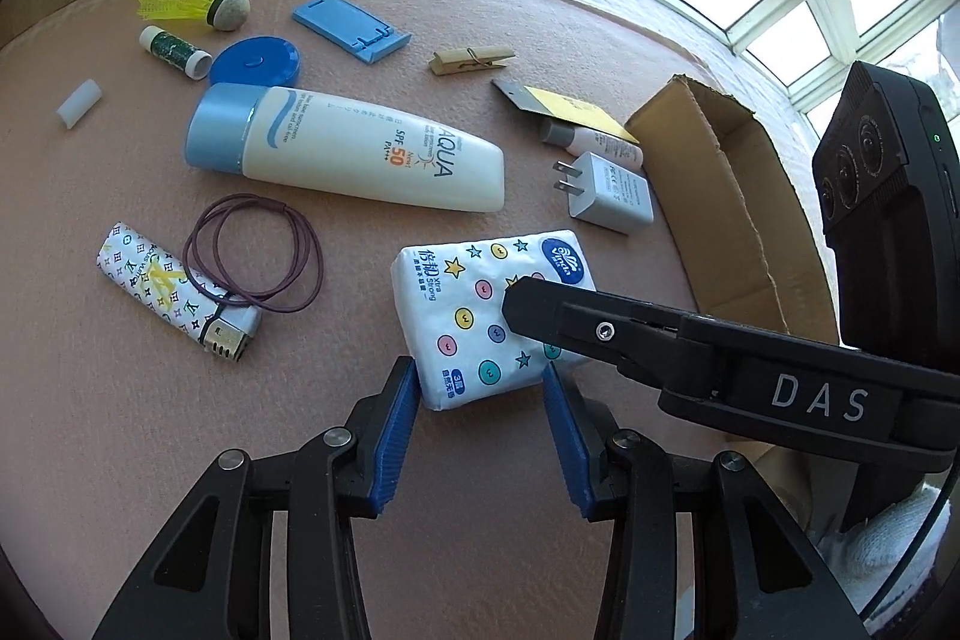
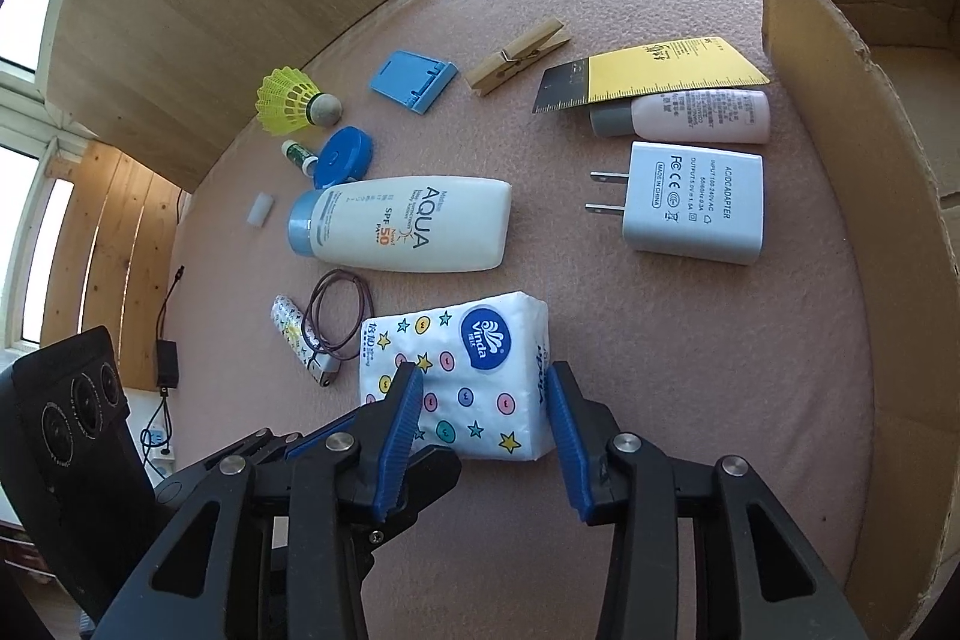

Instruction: Organize objects

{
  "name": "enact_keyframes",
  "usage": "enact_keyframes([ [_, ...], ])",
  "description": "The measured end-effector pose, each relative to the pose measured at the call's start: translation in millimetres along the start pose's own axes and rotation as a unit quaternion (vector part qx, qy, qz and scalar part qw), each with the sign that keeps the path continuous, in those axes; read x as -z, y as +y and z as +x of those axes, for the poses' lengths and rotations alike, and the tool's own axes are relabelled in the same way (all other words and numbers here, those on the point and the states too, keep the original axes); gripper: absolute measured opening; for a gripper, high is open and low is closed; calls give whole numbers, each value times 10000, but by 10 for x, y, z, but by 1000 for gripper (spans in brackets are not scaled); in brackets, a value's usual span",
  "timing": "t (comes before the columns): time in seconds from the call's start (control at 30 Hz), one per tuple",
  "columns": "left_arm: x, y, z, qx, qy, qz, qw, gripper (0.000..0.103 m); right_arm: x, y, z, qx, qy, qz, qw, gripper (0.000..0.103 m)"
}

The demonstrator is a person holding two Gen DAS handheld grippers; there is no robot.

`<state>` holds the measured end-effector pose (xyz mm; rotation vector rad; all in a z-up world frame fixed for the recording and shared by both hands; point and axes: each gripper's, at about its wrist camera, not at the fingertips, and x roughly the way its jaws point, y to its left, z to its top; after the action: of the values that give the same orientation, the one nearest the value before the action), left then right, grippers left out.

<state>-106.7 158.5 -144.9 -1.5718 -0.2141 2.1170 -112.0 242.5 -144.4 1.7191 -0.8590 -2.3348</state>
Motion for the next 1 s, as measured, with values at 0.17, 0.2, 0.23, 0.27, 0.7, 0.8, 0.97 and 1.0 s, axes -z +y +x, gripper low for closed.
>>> enact_keyframes([
  [0.17, 187, -123, -126, -8, -82, 182, 9998, 46, 197, 12, -158, -35, -191, 7, 9998, 39],
  [0.2, 226, -145, -141, 4, -66, 200, 9998, 46, 237, 8, -184, -33, -222, 12, 9997, 39],
  [0.23, 261, -163, -157, 32, -49, 193, 9998, 46, 279, 6, -214, -27, -246, 7, 9997, 39],
  [0.27, 301, -173, -180, 58, -44, 198, 9998, 46, 315, 7, -247, -18, -272, -14, 9996, 39],
  [0.7, 280, -713, -566, 108, -545, 613, 9966, 46, 413, -42, -864, -56, -840, -185, 9963, 39],
  [0.8, 222, -897, -663, 132, -696, 790, 9944, 46, 403, -73, -1059, -99, -1060, -168, 9942, 39],
  [0.97, 122, -1229, -739, 221, -834, 1119, 9900, 46, 404, -183, -1373, -131, -1406, -87, 9899, 39],
  [1.0, 107, -1295, -745, 242, -861, 1184, 9889, 46, 406, -214, -1430, -128, -1468, -58, 9891, 39],
])
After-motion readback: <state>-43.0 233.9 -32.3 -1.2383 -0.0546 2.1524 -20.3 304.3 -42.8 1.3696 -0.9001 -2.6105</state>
